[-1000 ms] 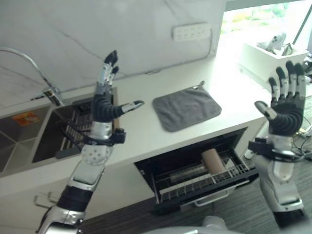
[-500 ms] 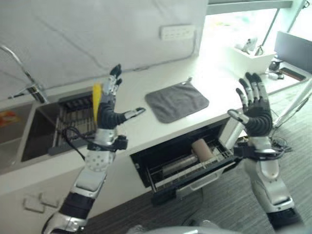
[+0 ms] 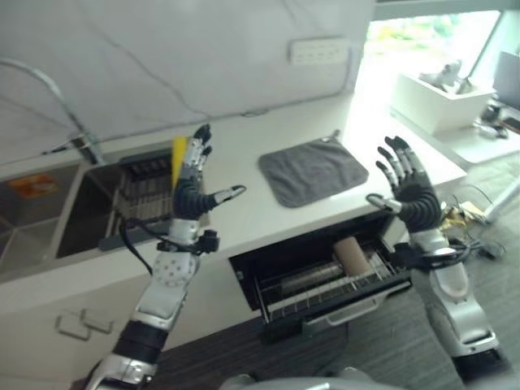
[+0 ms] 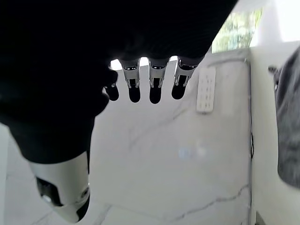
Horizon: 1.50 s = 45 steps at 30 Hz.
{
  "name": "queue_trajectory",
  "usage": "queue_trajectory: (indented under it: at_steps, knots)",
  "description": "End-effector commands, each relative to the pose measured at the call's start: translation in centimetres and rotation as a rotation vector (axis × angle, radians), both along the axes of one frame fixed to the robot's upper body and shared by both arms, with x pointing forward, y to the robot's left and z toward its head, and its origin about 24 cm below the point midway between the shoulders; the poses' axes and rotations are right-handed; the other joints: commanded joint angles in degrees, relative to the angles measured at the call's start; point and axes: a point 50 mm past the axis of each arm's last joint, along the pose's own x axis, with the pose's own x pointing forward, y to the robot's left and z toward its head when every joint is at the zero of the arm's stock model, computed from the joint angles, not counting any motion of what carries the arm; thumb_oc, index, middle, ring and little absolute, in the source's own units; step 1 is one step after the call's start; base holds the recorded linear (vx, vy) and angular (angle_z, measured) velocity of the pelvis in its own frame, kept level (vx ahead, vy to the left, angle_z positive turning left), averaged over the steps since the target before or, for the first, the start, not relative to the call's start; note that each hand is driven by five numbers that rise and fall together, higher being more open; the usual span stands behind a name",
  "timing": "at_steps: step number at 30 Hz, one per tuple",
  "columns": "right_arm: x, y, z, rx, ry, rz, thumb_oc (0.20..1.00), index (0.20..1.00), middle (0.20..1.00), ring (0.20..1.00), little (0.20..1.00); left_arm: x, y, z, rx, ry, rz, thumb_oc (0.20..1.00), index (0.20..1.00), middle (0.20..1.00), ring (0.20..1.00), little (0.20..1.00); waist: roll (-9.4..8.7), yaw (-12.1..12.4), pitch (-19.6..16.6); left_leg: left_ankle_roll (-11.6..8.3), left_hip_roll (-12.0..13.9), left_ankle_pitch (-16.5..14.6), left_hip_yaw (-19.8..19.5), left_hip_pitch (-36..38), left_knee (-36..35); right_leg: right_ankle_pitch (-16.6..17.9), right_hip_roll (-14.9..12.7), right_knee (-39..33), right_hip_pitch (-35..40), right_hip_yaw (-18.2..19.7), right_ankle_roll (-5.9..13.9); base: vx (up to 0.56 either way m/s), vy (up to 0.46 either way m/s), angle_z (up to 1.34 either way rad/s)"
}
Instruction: Place the dishes in the dishwasher.
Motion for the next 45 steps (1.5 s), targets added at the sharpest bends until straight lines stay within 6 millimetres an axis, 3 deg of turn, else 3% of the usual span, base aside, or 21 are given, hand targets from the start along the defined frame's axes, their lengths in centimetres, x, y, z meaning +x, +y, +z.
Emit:
queue_trajectory:
  at_steps: [1,6,9,12,15,21,26,32,33,40,45]
  knots:
    - [0.2,-0.7,2.5,0.039,-0.138,-0.036,1.000,1.000,1.000,1.000,1.000,-0.5,-0.6,1.9,-0.039,-0.110,-0.029,1.000,1.000,1.000,1.000,1.000,-0.18,-0.2,-0.3,-4.48,6.8,1.8,-0.3,-1.3,-1.0,-1.8,-1.4,-2.9,4.4,0.6,4.70,-0.01,-0.172,0.27]
    - [0.2,-1.7,3.0,0.027,-0.138,-0.055,1.000,1.000,1.000,1.000,1.000,-1.2,-0.1,1.9,-0.047,-0.103,-0.029,1.000,1.000,1.000,1.000,1.000,-0.83,-0.4,0.4,-4.58,7.7,-1.2,0.2,-4.8,7.2,-2.3,-1.1,-3.5,5.0,0.9,3.37,-0.05,-0.055,0.23]
    - [0.2,-1.8,3.2,0.029,-0.156,-0.070,1.000,1.000,1.000,1.000,1.000,-1.5,-0.1,2.0,-0.043,-0.110,-0.040,1.000,1.000,1.000,1.000,1.000,-0.98,-1.4,0.1,-4.89,10.6,-1.9,2.8,-3.6,9.4,-3.1,-1.3,-2.9,5.1,0.1,3.20,-0.02,0.169,0.16]
    - [-0.2,-2.4,3.4,0.021,-0.182,-0.096,1.000,1.000,1.000,1.000,1.000,-1.1,-0.1,2.3,-0.038,-0.119,-0.046,1.000,1.000,1.000,1.000,1.000,-0.42,-2.7,-0.5,-4.08,11.6,-0.8,5.3,-0.7,6.5,-2.7,-2.7,0.2,3.1,-1.3,3.22,-0.05,0.308,0.37]
    - [-0.5,-2.9,3.0,0.045,-0.153,-0.114,1.000,1.000,1.000,1.000,1.000,-0.7,-0.2,2.2,-0.033,-0.107,-0.060,1.000,1.000,1.000,1.000,1.000,0.39,-3.6,-0.7,-5.09,12.6,0.8,5.7,1.0,3.5,-2.6,-4.4,2.3,2.7,-1.8,3.92,0.04,0.375,0.26]
    - [-0.3,-1.8,2.2,0.022,-0.126,-0.089,1.000,1.000,1.000,1.000,1.000,-0.7,-0.2,2.2,-0.040,-0.116,-0.044,1.000,1.000,1.000,1.000,1.000,1.57,-2.5,-1.0,-5.24,9.4,2.4,3.6,3.1,-2.9,0.5,-8.7,0.4,2.7,-1.9,7.63,0.01,0.219,0.25]
    - [-0.3,-1.4,2.4,0.021,-0.126,-0.108,1.000,1.000,1.000,1.000,1.000,-1.3,0.1,2.1,-0.031,-0.113,-0.037,1.000,1.000,1.000,1.000,1.000,1.43,0.3,-0.8,-4.18,6.6,2.5,2.5,3.8,-7.0,3.9,-12.7,-2.1,3.5,-4.6,9.67,-0.06,0.089,0.19]
    - [-0.1,-0.9,2.7,-0.016,-0.130,-0.111,1.000,1.000,1.000,1.000,1.000,-1.4,0.3,2.3,-0.029,-0.124,-0.047,1.000,1.000,1.000,1.000,1.000,1.20,1.7,-0.8,-3.66,6.0,2.6,2.7,3.3,-7.5,5.1,-14.6,-3.1,4.3,-5.9,10.22,-0.04,0.081,0.09]
    - [0.0,-0.8,2.5,-0.049,-0.109,-0.105,1.000,1.000,1.000,1.000,1.000,-1.4,0.3,2.3,-0.025,-0.128,-0.057,1.000,1.000,1.000,1.000,1.000,1.08,2.1,-0.9,-3.26,5.3,2.4,2.8,3.5,-8.0,5.9,-15.8,-3.1,4.6,-6.4,10.55,0.01,0.087,-0.03]
    - [1.1,-0.2,1.5,-0.053,-0.028,-0.100,1.000,1.000,1.000,1.000,1.000,-0.8,-0.5,2.0,-0.022,-0.102,-0.101,1.000,1.000,1.000,1.000,1.000,0.57,3.2,-1.4,-1.73,3.4,1.4,1.9,4.2,-8.9,6.7,-17.6,-2.6,5.1,-6.6,10.90,0.05,0.078,-0.01]
    - [1.5,0.2,1.4,-0.027,-0.009,-0.121,1.000,1.000,1.000,1.000,1.000,-0.9,-0.5,1.4,-0.032,-0.061,-0.109,1.000,1.000,1.000,1.000,1.000,0.36,3.9,-1.8,-1.72,3.4,1.6,1.8,4.8,-9.5,6.3,-16.5,-3.5,6.0,-6.6,10.99,0.11,0.048,0.01]
